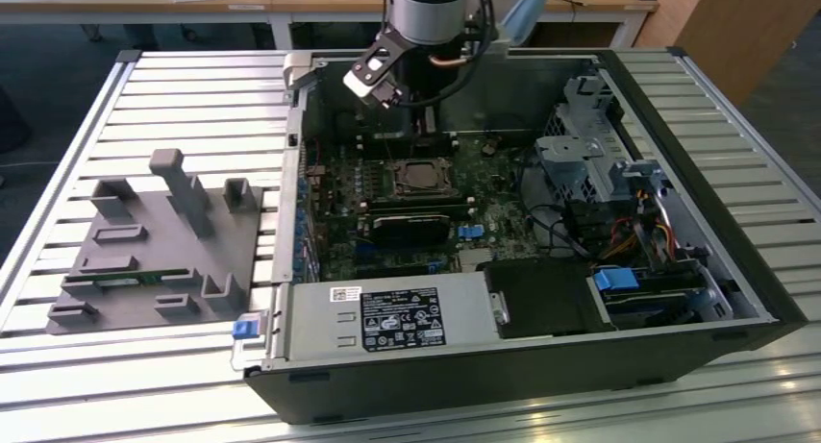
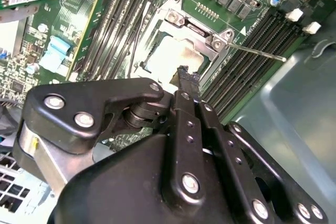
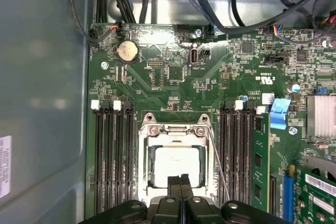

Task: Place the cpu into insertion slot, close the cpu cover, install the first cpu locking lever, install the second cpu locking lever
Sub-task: 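Install the first cpu locking lever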

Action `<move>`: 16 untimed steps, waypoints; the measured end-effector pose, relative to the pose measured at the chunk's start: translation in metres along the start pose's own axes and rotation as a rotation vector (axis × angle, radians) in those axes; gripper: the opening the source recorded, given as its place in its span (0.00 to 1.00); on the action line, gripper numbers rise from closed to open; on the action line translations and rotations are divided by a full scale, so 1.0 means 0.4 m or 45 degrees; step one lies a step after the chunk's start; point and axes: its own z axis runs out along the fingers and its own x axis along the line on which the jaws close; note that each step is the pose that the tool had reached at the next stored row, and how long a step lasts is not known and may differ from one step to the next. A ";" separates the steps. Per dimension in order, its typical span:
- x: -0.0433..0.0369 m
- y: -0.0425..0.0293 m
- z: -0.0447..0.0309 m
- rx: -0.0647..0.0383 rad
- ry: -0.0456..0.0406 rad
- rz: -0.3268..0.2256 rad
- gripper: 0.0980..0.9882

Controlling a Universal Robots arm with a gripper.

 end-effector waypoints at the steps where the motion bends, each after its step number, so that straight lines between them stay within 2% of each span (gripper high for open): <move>1: 0.000 0.000 -0.004 0.000 0.000 0.000 0.01; 5: 0.000 0.001 -0.022 0.000 0.000 0.000 0.01; 10: 0.000 0.001 -0.023 0.000 0.000 -0.007 0.01; 16: 0.000 0.001 -0.023 -0.001 0.002 -0.083 0.01</move>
